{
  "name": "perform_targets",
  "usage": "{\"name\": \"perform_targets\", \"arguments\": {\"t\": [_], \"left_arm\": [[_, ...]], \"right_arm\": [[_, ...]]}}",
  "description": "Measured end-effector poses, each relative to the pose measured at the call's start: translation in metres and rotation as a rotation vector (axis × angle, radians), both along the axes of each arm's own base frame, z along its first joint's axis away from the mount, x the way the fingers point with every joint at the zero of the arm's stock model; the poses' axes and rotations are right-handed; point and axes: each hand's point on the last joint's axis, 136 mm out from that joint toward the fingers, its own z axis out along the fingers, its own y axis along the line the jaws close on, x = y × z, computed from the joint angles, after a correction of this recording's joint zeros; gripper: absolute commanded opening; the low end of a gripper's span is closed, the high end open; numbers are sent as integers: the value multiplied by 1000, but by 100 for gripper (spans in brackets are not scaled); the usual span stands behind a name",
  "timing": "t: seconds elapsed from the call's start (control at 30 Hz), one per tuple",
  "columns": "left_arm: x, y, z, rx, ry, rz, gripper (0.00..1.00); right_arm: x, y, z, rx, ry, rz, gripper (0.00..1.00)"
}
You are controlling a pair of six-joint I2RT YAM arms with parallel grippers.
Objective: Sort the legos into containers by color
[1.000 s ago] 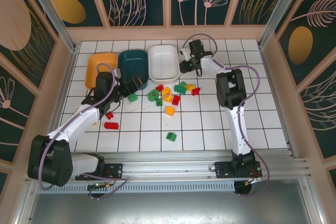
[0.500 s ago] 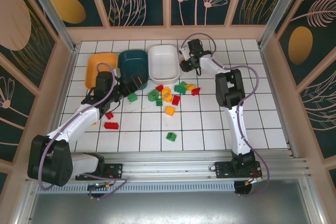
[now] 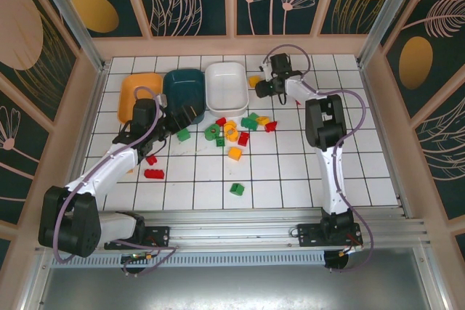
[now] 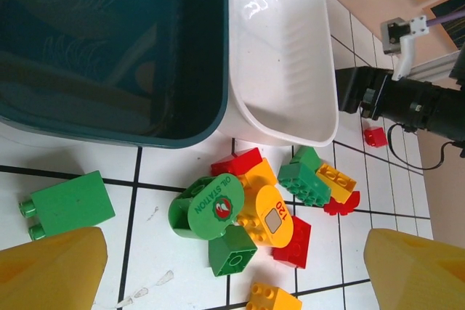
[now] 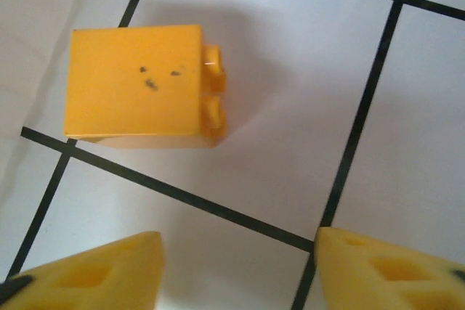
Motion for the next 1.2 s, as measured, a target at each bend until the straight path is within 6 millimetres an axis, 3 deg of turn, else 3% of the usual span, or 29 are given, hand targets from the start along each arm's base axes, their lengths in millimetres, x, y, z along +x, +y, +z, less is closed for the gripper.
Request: {"name": "perform_targets", "arguments": {"t": [0.2, 0.3, 0.47, 0.57, 0.9, 1.2], "left_arm": [[3, -1, 5, -2, -10, 0, 92], [5, -1, 9, -4, -20, 0, 92], [5, -1, 11, -3, -24, -2, 91], [5, -1, 11, -3, -23, -2, 91], [4, -1, 9, 0, -16, -2, 91], [4, -1, 8, 1, -9, -2, 92]], "right_arm": [[28, 18, 55, 93, -99, -47, 65], [31, 32, 71, 118, -132, -41, 66], [33, 50, 67, 132, -128, -29, 65], [37, 51, 54, 129, -113, -40, 65], [37, 48, 46, 167, -88, -53, 60], [29, 45, 58, 234, -73, -73, 61]]}}
